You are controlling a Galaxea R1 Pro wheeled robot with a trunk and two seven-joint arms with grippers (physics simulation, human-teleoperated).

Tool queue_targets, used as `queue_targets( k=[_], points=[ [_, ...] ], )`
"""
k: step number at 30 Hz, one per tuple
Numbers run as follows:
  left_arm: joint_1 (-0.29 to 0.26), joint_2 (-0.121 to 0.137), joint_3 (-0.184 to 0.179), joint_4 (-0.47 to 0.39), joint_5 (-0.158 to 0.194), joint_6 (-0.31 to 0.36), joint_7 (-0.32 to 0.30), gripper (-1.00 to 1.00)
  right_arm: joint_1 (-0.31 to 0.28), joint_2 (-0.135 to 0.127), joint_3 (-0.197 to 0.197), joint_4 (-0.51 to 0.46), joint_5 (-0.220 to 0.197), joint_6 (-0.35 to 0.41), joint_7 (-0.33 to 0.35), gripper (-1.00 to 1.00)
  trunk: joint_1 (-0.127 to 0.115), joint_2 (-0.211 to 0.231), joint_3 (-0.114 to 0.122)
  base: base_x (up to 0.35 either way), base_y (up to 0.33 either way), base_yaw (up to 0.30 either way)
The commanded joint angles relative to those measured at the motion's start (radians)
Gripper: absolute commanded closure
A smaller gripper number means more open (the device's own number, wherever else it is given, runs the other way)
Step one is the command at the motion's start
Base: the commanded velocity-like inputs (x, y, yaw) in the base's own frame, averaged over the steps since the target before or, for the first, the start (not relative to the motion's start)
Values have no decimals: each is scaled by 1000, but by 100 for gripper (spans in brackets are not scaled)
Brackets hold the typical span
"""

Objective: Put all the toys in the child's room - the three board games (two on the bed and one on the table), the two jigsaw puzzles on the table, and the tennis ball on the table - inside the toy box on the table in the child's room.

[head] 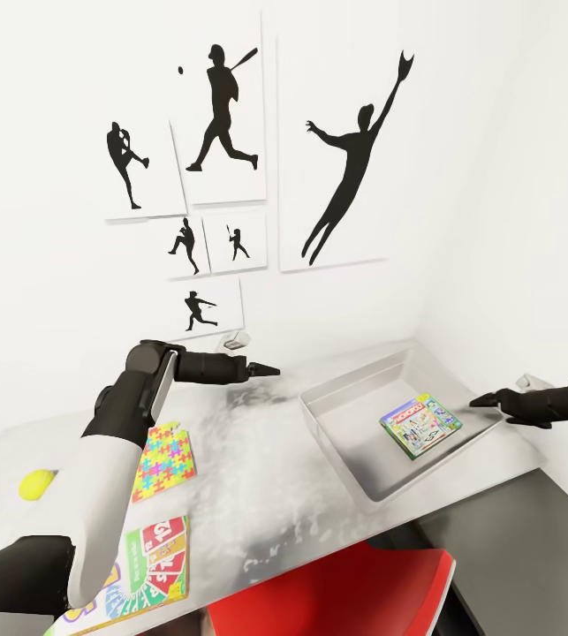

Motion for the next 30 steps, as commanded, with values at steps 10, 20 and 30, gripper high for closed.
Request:
queue_targets(
  k=[10,20,30],
  points=[
    [-1,-1,2,-1,-10,5,-9,-100,-1,4,-1,1,-6,7,-9,-100,1,-2,-2,0,0,0],
    [-1,-1,3,-1,-10,5,-9,-100,-1,9,0,67,-11,-4,-92,-100,1,-2,-2,0,0,0],
    [-1,-1,2,-1,-9,5,-9,-100,-1,34,-2,85,-15,-6,-130,-100,1,-2,-2,0,0,0]
  ],
)
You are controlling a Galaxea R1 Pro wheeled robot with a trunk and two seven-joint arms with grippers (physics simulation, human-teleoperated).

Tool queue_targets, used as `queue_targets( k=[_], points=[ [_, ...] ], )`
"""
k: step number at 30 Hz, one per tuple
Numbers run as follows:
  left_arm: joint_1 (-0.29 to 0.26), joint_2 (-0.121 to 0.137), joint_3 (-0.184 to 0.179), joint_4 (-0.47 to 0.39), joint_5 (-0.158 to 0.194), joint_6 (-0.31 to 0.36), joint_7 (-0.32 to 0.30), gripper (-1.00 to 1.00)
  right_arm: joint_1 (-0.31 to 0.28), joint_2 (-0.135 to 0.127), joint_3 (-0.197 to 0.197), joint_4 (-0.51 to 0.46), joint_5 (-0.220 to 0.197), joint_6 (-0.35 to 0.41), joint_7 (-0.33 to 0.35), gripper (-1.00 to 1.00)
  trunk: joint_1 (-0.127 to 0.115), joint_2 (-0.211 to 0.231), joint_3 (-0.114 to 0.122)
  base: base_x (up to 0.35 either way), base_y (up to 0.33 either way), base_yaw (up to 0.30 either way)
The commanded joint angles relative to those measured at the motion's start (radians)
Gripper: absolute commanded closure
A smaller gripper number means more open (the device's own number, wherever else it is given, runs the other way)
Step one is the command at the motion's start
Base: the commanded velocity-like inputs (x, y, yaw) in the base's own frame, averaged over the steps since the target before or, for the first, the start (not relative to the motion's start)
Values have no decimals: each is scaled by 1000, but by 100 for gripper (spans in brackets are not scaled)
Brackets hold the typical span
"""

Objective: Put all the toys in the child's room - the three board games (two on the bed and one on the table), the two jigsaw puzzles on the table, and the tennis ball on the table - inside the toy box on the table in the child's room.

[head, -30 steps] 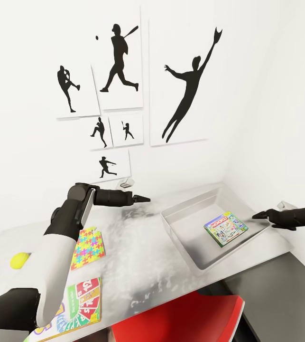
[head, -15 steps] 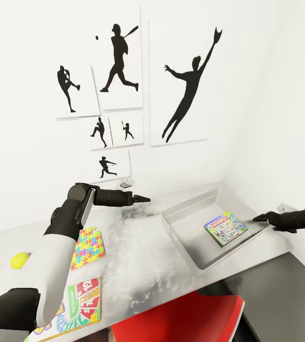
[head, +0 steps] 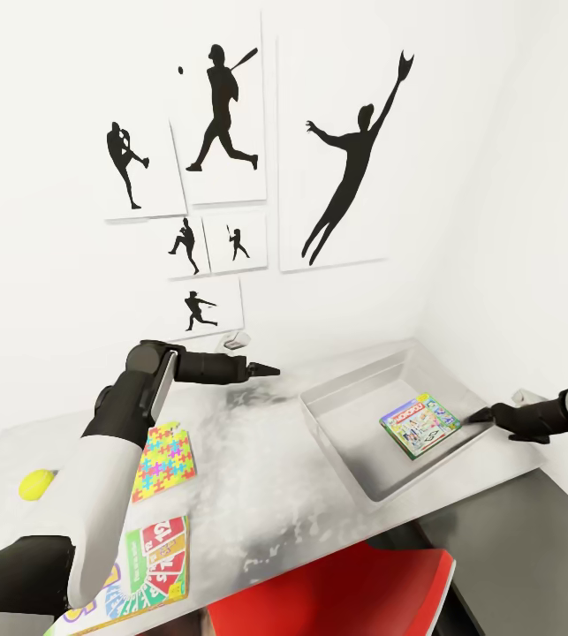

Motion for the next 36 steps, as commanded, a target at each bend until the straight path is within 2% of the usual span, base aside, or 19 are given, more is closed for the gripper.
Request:
queue_targets(
  k=[1,11,20,36],
  points=[
    [-1,-1,2,-1,-10,5,-9,-100,-1,1,-1,0,-5,6,-2,-100,1,-2,-2,0,0,0],
    [-1,-1,2,-1,-11,5,-9,-100,-1,31,-1,1,1,5,-13,-100,1,-2,-2,0,0,0],
    [-1,-1,0,-1,-11,5,-9,-100,-1,69,-4,1,-6,4,-73,-100,1,-2,-2,0,0,0],
    [-1,-17,-3,-1,-11,7,11,-100,-1,77,-4,1,-8,4,-85,-100,1,-2,-2,0,0,0]
  ],
)
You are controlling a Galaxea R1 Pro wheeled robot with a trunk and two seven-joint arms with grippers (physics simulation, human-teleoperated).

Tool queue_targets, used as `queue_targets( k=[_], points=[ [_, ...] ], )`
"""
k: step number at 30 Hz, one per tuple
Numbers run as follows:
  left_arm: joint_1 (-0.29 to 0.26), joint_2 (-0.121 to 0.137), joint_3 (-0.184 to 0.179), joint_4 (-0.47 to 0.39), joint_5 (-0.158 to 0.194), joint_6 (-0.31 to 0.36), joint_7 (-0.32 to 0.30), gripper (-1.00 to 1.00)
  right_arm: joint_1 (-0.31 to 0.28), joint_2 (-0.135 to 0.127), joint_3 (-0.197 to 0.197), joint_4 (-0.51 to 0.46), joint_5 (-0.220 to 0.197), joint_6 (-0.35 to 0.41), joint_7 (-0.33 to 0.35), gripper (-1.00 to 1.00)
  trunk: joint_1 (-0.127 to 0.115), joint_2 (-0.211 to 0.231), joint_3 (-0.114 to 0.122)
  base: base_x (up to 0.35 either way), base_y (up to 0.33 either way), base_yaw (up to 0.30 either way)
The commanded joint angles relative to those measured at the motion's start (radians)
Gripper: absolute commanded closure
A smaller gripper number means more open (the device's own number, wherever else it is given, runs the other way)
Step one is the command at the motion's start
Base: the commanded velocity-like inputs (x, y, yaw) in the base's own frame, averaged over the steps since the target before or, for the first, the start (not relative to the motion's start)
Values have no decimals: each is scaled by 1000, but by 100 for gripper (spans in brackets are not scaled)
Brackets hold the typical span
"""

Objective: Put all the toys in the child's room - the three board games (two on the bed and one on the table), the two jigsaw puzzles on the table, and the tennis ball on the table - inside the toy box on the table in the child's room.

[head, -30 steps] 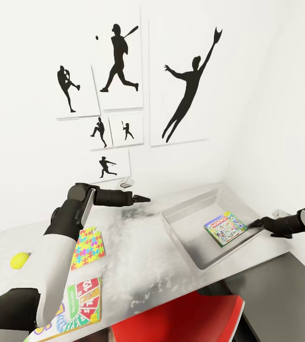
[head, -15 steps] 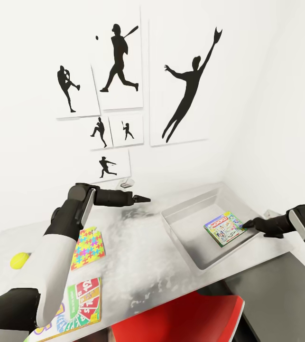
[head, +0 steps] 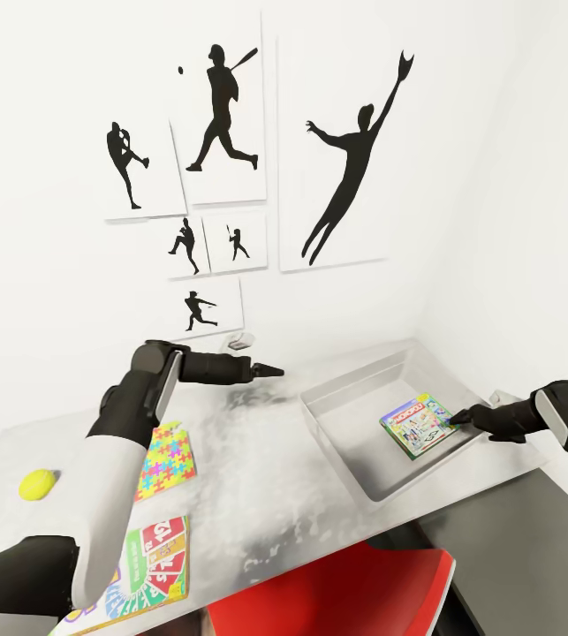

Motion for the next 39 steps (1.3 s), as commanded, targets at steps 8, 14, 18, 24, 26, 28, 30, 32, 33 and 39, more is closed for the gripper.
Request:
queue_targets(
  k=[8,14,18,24,26,28,30,32,33,39],
  points=[
    [-1,-36,-1,-1,-13,5,6,-100,-1,0,-2,0,-4,5,-1,-100,1,-2,-2,0,0,0],
    [-1,-71,-2,-1,-13,6,70,-100,-1,0,-2,0,-4,5,-1,-100,1,-2,-2,0,0,0],
    [-1,-109,-2,0,-11,9,164,-100,-1,0,-2,0,-4,5,-1,-100,1,-2,-2,0,0,0],
    [-1,-111,-6,32,-9,10,256,-100,-1,0,-2,0,-4,6,-1,-100,1,-2,-2,0,0,0],
    [-1,-111,-11,59,-9,9,294,-100,-1,0,-2,0,-4,6,-1,-100,1,-2,-2,0,0,0],
    [-1,-111,-14,77,-9,8,319,-100,-1,0,-2,0,-4,5,-1,-100,1,-2,-2,0,0,0],
    [-1,-111,-15,93,-7,7,345,-100,-1,0,-2,0,-4,5,-1,-100,1,-2,-2,0,0,0],
    [-1,-111,-17,110,-4,7,383,-100,-1,0,-2,0,-4,5,-1,-100,1,-2,-2,0,0,0],
    [-1,-111,-18,114,-4,7,396,-100,-1,0,-2,0,-4,5,-2,-100,1,-2,-2,0,0,0],
    [-1,-111,-20,137,0,6,480,-100,-1,1,-2,0,-4,5,-1,-100,1,-2,-2,0,0,0]
  ],
)
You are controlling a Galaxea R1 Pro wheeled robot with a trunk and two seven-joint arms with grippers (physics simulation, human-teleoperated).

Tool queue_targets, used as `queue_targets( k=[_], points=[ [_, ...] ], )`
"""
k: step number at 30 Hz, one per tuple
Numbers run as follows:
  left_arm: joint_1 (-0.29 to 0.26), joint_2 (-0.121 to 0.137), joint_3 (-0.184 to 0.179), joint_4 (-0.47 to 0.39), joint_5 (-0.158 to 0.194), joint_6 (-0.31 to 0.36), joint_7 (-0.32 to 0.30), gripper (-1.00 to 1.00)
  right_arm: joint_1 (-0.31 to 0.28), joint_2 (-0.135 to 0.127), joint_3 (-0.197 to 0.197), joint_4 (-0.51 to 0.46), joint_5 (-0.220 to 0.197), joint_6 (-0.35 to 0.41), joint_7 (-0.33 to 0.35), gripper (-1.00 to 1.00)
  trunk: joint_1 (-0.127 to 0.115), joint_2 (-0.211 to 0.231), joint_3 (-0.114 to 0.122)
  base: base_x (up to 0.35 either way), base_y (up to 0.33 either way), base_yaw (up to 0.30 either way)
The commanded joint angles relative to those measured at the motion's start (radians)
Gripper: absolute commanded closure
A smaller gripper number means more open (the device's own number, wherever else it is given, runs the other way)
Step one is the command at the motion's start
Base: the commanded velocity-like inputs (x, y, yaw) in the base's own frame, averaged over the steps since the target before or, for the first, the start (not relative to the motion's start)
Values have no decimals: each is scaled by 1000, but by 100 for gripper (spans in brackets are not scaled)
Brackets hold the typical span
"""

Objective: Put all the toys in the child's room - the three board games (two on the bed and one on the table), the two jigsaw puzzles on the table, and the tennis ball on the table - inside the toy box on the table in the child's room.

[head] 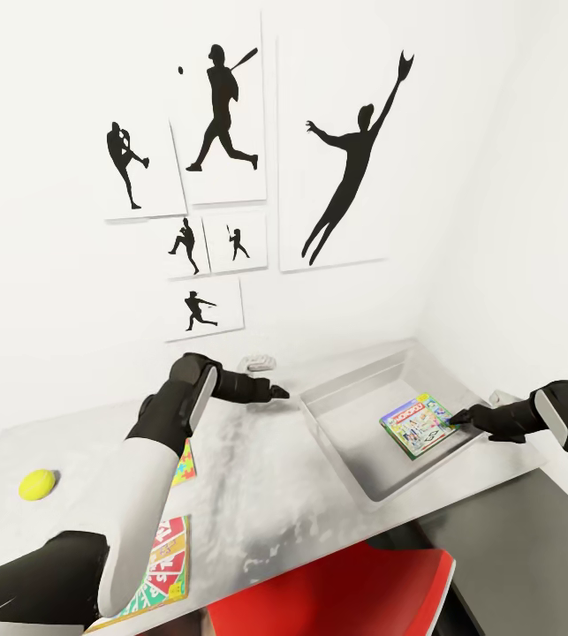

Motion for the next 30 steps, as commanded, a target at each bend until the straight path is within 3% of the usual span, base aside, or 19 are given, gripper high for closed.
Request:
queue_targets(
  k=[1,7,30],
  points=[
    [-1,0,-1,9,-9,2,10,-100,-1,0,-2,0,-4,5,0,-100,1,-2,-2,0,0,0],
    [-1,0,-2,27,-8,1,39,-100,-1,-1,-2,0,-5,5,3,-100,1,-2,-2,0,0,0],
    [-1,0,-3,26,-6,2,44,-100,-1,-1,-2,0,-5,10,8,-100,1,-2,-2,0,0,0]
  ],
)
